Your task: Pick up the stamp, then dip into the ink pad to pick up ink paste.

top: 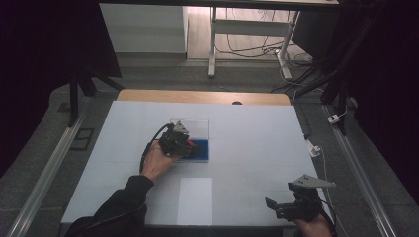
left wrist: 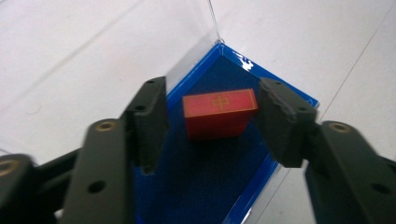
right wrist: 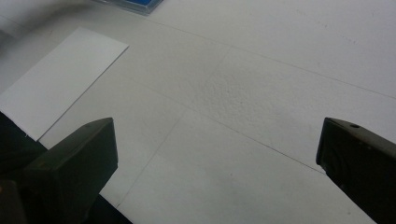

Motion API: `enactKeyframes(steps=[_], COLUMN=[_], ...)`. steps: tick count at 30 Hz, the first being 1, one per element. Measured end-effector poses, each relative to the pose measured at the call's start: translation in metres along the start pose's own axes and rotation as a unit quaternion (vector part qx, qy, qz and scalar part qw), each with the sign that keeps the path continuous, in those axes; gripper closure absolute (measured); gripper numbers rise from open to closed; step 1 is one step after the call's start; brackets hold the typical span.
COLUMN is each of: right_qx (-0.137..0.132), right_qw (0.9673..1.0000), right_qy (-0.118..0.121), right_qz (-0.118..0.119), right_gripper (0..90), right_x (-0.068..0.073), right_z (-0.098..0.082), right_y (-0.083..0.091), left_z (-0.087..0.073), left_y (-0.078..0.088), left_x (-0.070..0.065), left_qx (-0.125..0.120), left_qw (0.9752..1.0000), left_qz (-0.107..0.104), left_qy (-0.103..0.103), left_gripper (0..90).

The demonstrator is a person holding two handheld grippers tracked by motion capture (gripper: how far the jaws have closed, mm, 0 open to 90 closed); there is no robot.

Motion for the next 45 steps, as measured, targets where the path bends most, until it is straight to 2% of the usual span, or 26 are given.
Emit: enactKeyframes(steps=[1, 3, 10, 18, 25, 28, 33, 36, 39, 43, 45], right_qx=[0.000, -0.001, -0.002, -0.004, -0.004, -0.005, -0.005, -0.005, -0.007, -0.005, -0.004], right_qw=[1.0000, 1.0000, 1.0000, 1.0000, 1.0000, 1.0000, 1.0000, 1.0000, 0.9999, 0.9999, 0.9999], right_qy=[0.000, 0.001, 0.003, 0.005, 0.006, 0.006, 0.007, 0.007, 0.006, 0.009, 0.009], right_qz=[0.001, 0.001, 0.001, 0.002, 0.002, 0.003, 0.003, 0.003, 0.004, 0.003, 0.003], right_gripper=[0.0, 0.0, 0.0, 0.0, 0.0, 0.0, 0.0, 0.0, 0.0, 0.0, 0.0], right_x=[0.000, 0.000, 0.000, 0.001, 0.001, 0.001, 0.001, 0.001, 0.001, 0.002, 0.002], right_z=[0.000, 0.000, 0.000, 0.001, 0.000, 0.001, 0.001, 0.001, 0.001, 0.001, 0.001], right_y=[0.000, 0.000, 0.000, 0.001, 0.001, 0.001, 0.001, 0.001, 0.001, 0.001, 0.001], left_z=[-0.001, 0.000, 0.001, 0.003, 0.007, 0.006, 0.004, 0.003, 0.001, -0.002, -0.004], left_y=[-0.001, -0.002, 0.000, 0.012, 0.023, 0.025, 0.024, 0.022, 0.020, 0.015, 0.012], left_x=[0.000, -0.002, -0.004, -0.006, -0.007, -0.006, -0.004, -0.005, -0.006, -0.006, -0.006], left_qx=[0.004, 0.002, 0.003, -0.003, -0.013, -0.007, -0.005, -0.001, 0.005, 0.014, 0.019], left_qw=[1.0000, 1.0000, 0.9999, 0.9999, 0.9996, 0.9996, 0.9998, 0.9997, 0.9999, 0.9998, 0.9997], left_qz=[0.006, 0.003, 0.015, -0.013, -0.020, -0.020, -0.013, -0.014, -0.006, 0.006, 0.004], left_qy=[-0.002, -0.001, -0.007, 0.008, 0.013, 0.019, 0.015, 0.020, 0.012, 0.009, 0.013], left_gripper=[48.8, 56.6, 58.1, 58.1, 58.1, 58.1, 58.1, 58.1, 58.1, 58.1, 58.1])
Point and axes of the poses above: each handheld gripper's, and its own axes: y roughly backward along the jaws, z roughly out of its top, x roughly to its left, the point moved 10 cm from there along -y, roughly forward along the jaws, and after that the axes turned 2 degrees about -x, right-handed, at the moved point
